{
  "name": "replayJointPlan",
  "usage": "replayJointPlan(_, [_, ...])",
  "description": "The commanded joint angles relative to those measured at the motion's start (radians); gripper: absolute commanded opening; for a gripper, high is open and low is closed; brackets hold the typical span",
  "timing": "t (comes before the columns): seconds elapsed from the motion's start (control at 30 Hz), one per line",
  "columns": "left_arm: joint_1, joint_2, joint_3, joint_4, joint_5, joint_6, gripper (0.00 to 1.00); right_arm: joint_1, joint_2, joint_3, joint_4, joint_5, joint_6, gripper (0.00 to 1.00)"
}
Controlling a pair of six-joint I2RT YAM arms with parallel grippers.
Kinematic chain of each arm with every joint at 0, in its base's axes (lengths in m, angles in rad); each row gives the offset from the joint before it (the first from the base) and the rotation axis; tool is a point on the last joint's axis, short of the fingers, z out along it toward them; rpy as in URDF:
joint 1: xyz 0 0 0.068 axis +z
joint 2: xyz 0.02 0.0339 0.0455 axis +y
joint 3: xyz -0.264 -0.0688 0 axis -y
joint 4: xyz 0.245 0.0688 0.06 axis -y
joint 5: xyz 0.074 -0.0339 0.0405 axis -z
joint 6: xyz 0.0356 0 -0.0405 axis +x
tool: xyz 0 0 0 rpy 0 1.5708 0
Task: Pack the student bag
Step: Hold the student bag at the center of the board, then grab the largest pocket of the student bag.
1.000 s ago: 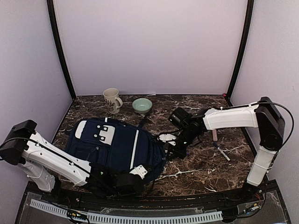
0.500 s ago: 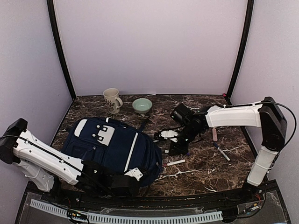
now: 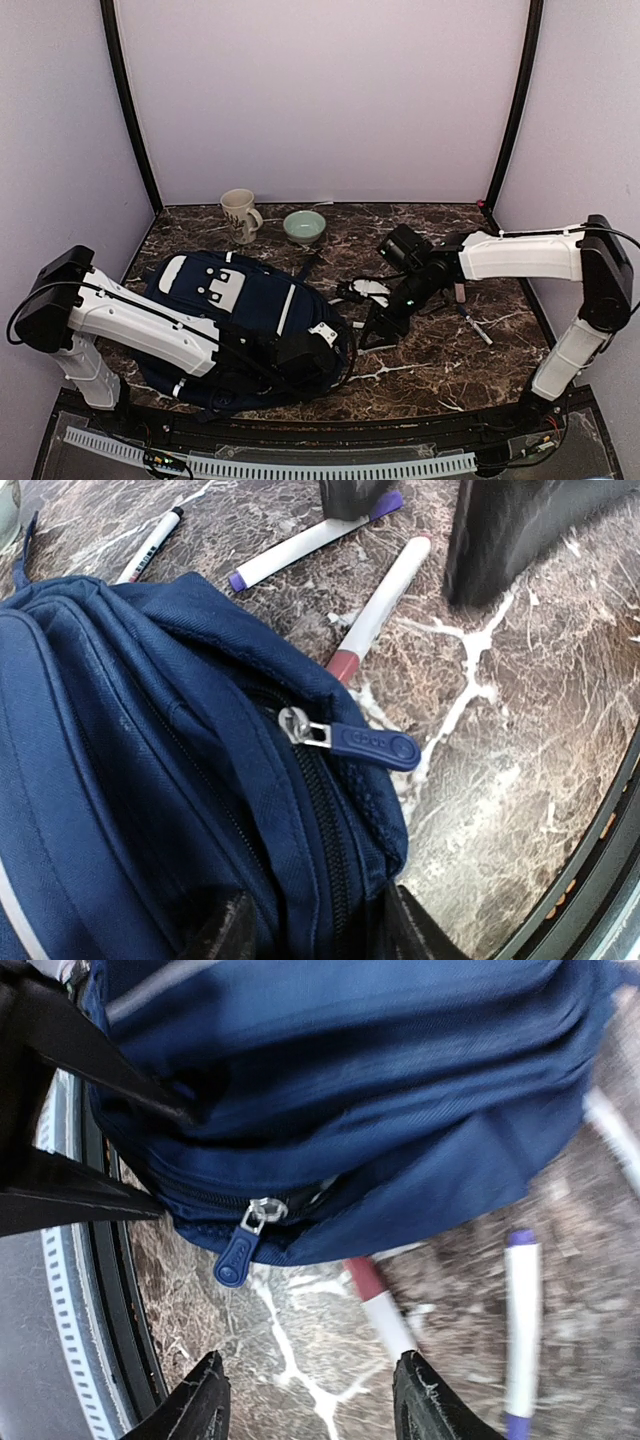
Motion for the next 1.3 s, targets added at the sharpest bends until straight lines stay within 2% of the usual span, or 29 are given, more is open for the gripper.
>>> replayJointPlan(0.0, [0.015,0.005,0.002,0.067,0.007,-0.034,0.42,0.029,0.071,-0.021,0.013,-0.085,0.054,0.55])
replayJointPlan(0.1, [0.019,0.004,-0.023,0.104,0.032,-0.047,0.36,0.053,0.089,-0.011,0.029,-0.087,0.069,0.55])
replayJointPlan(0.37, [0.02,-0.045,-0.172,0.359,0.064,-0.104,0.13,0.117,0.134,0.006,0.092,-0.068,0.107,0.51])
replayJointPlan(0.47, [0.021,-0.052,-0.199,0.412,0.06,-0.116,0.09,0.132,0.155,0.017,0.105,-0.076,0.116,0.5])
replayJointPlan(0.77, [0.021,-0.066,-0.235,0.517,0.082,-0.085,0.03,0.153,0.181,0.031,0.194,-0.016,0.185,0.47])
replayJointPlan(1.0, [0.021,-0.07,-0.236,0.522,0.087,-0.074,0.02,0.151,0.138,0.052,0.197,0.233,0.211,0.37])
replayJointPlan(1.17, [0.021,-0.078,-0.244,0.519,0.084,-0.074,0.02,0.151,0.095,0.034,0.201,0.27,0.194,0.23])
replayJointPlan(1.27, [0.02,-0.077,-0.243,0.511,0.085,-0.073,0.02,0.151,0.085,0.023,0.211,0.279,0.195,0.19])
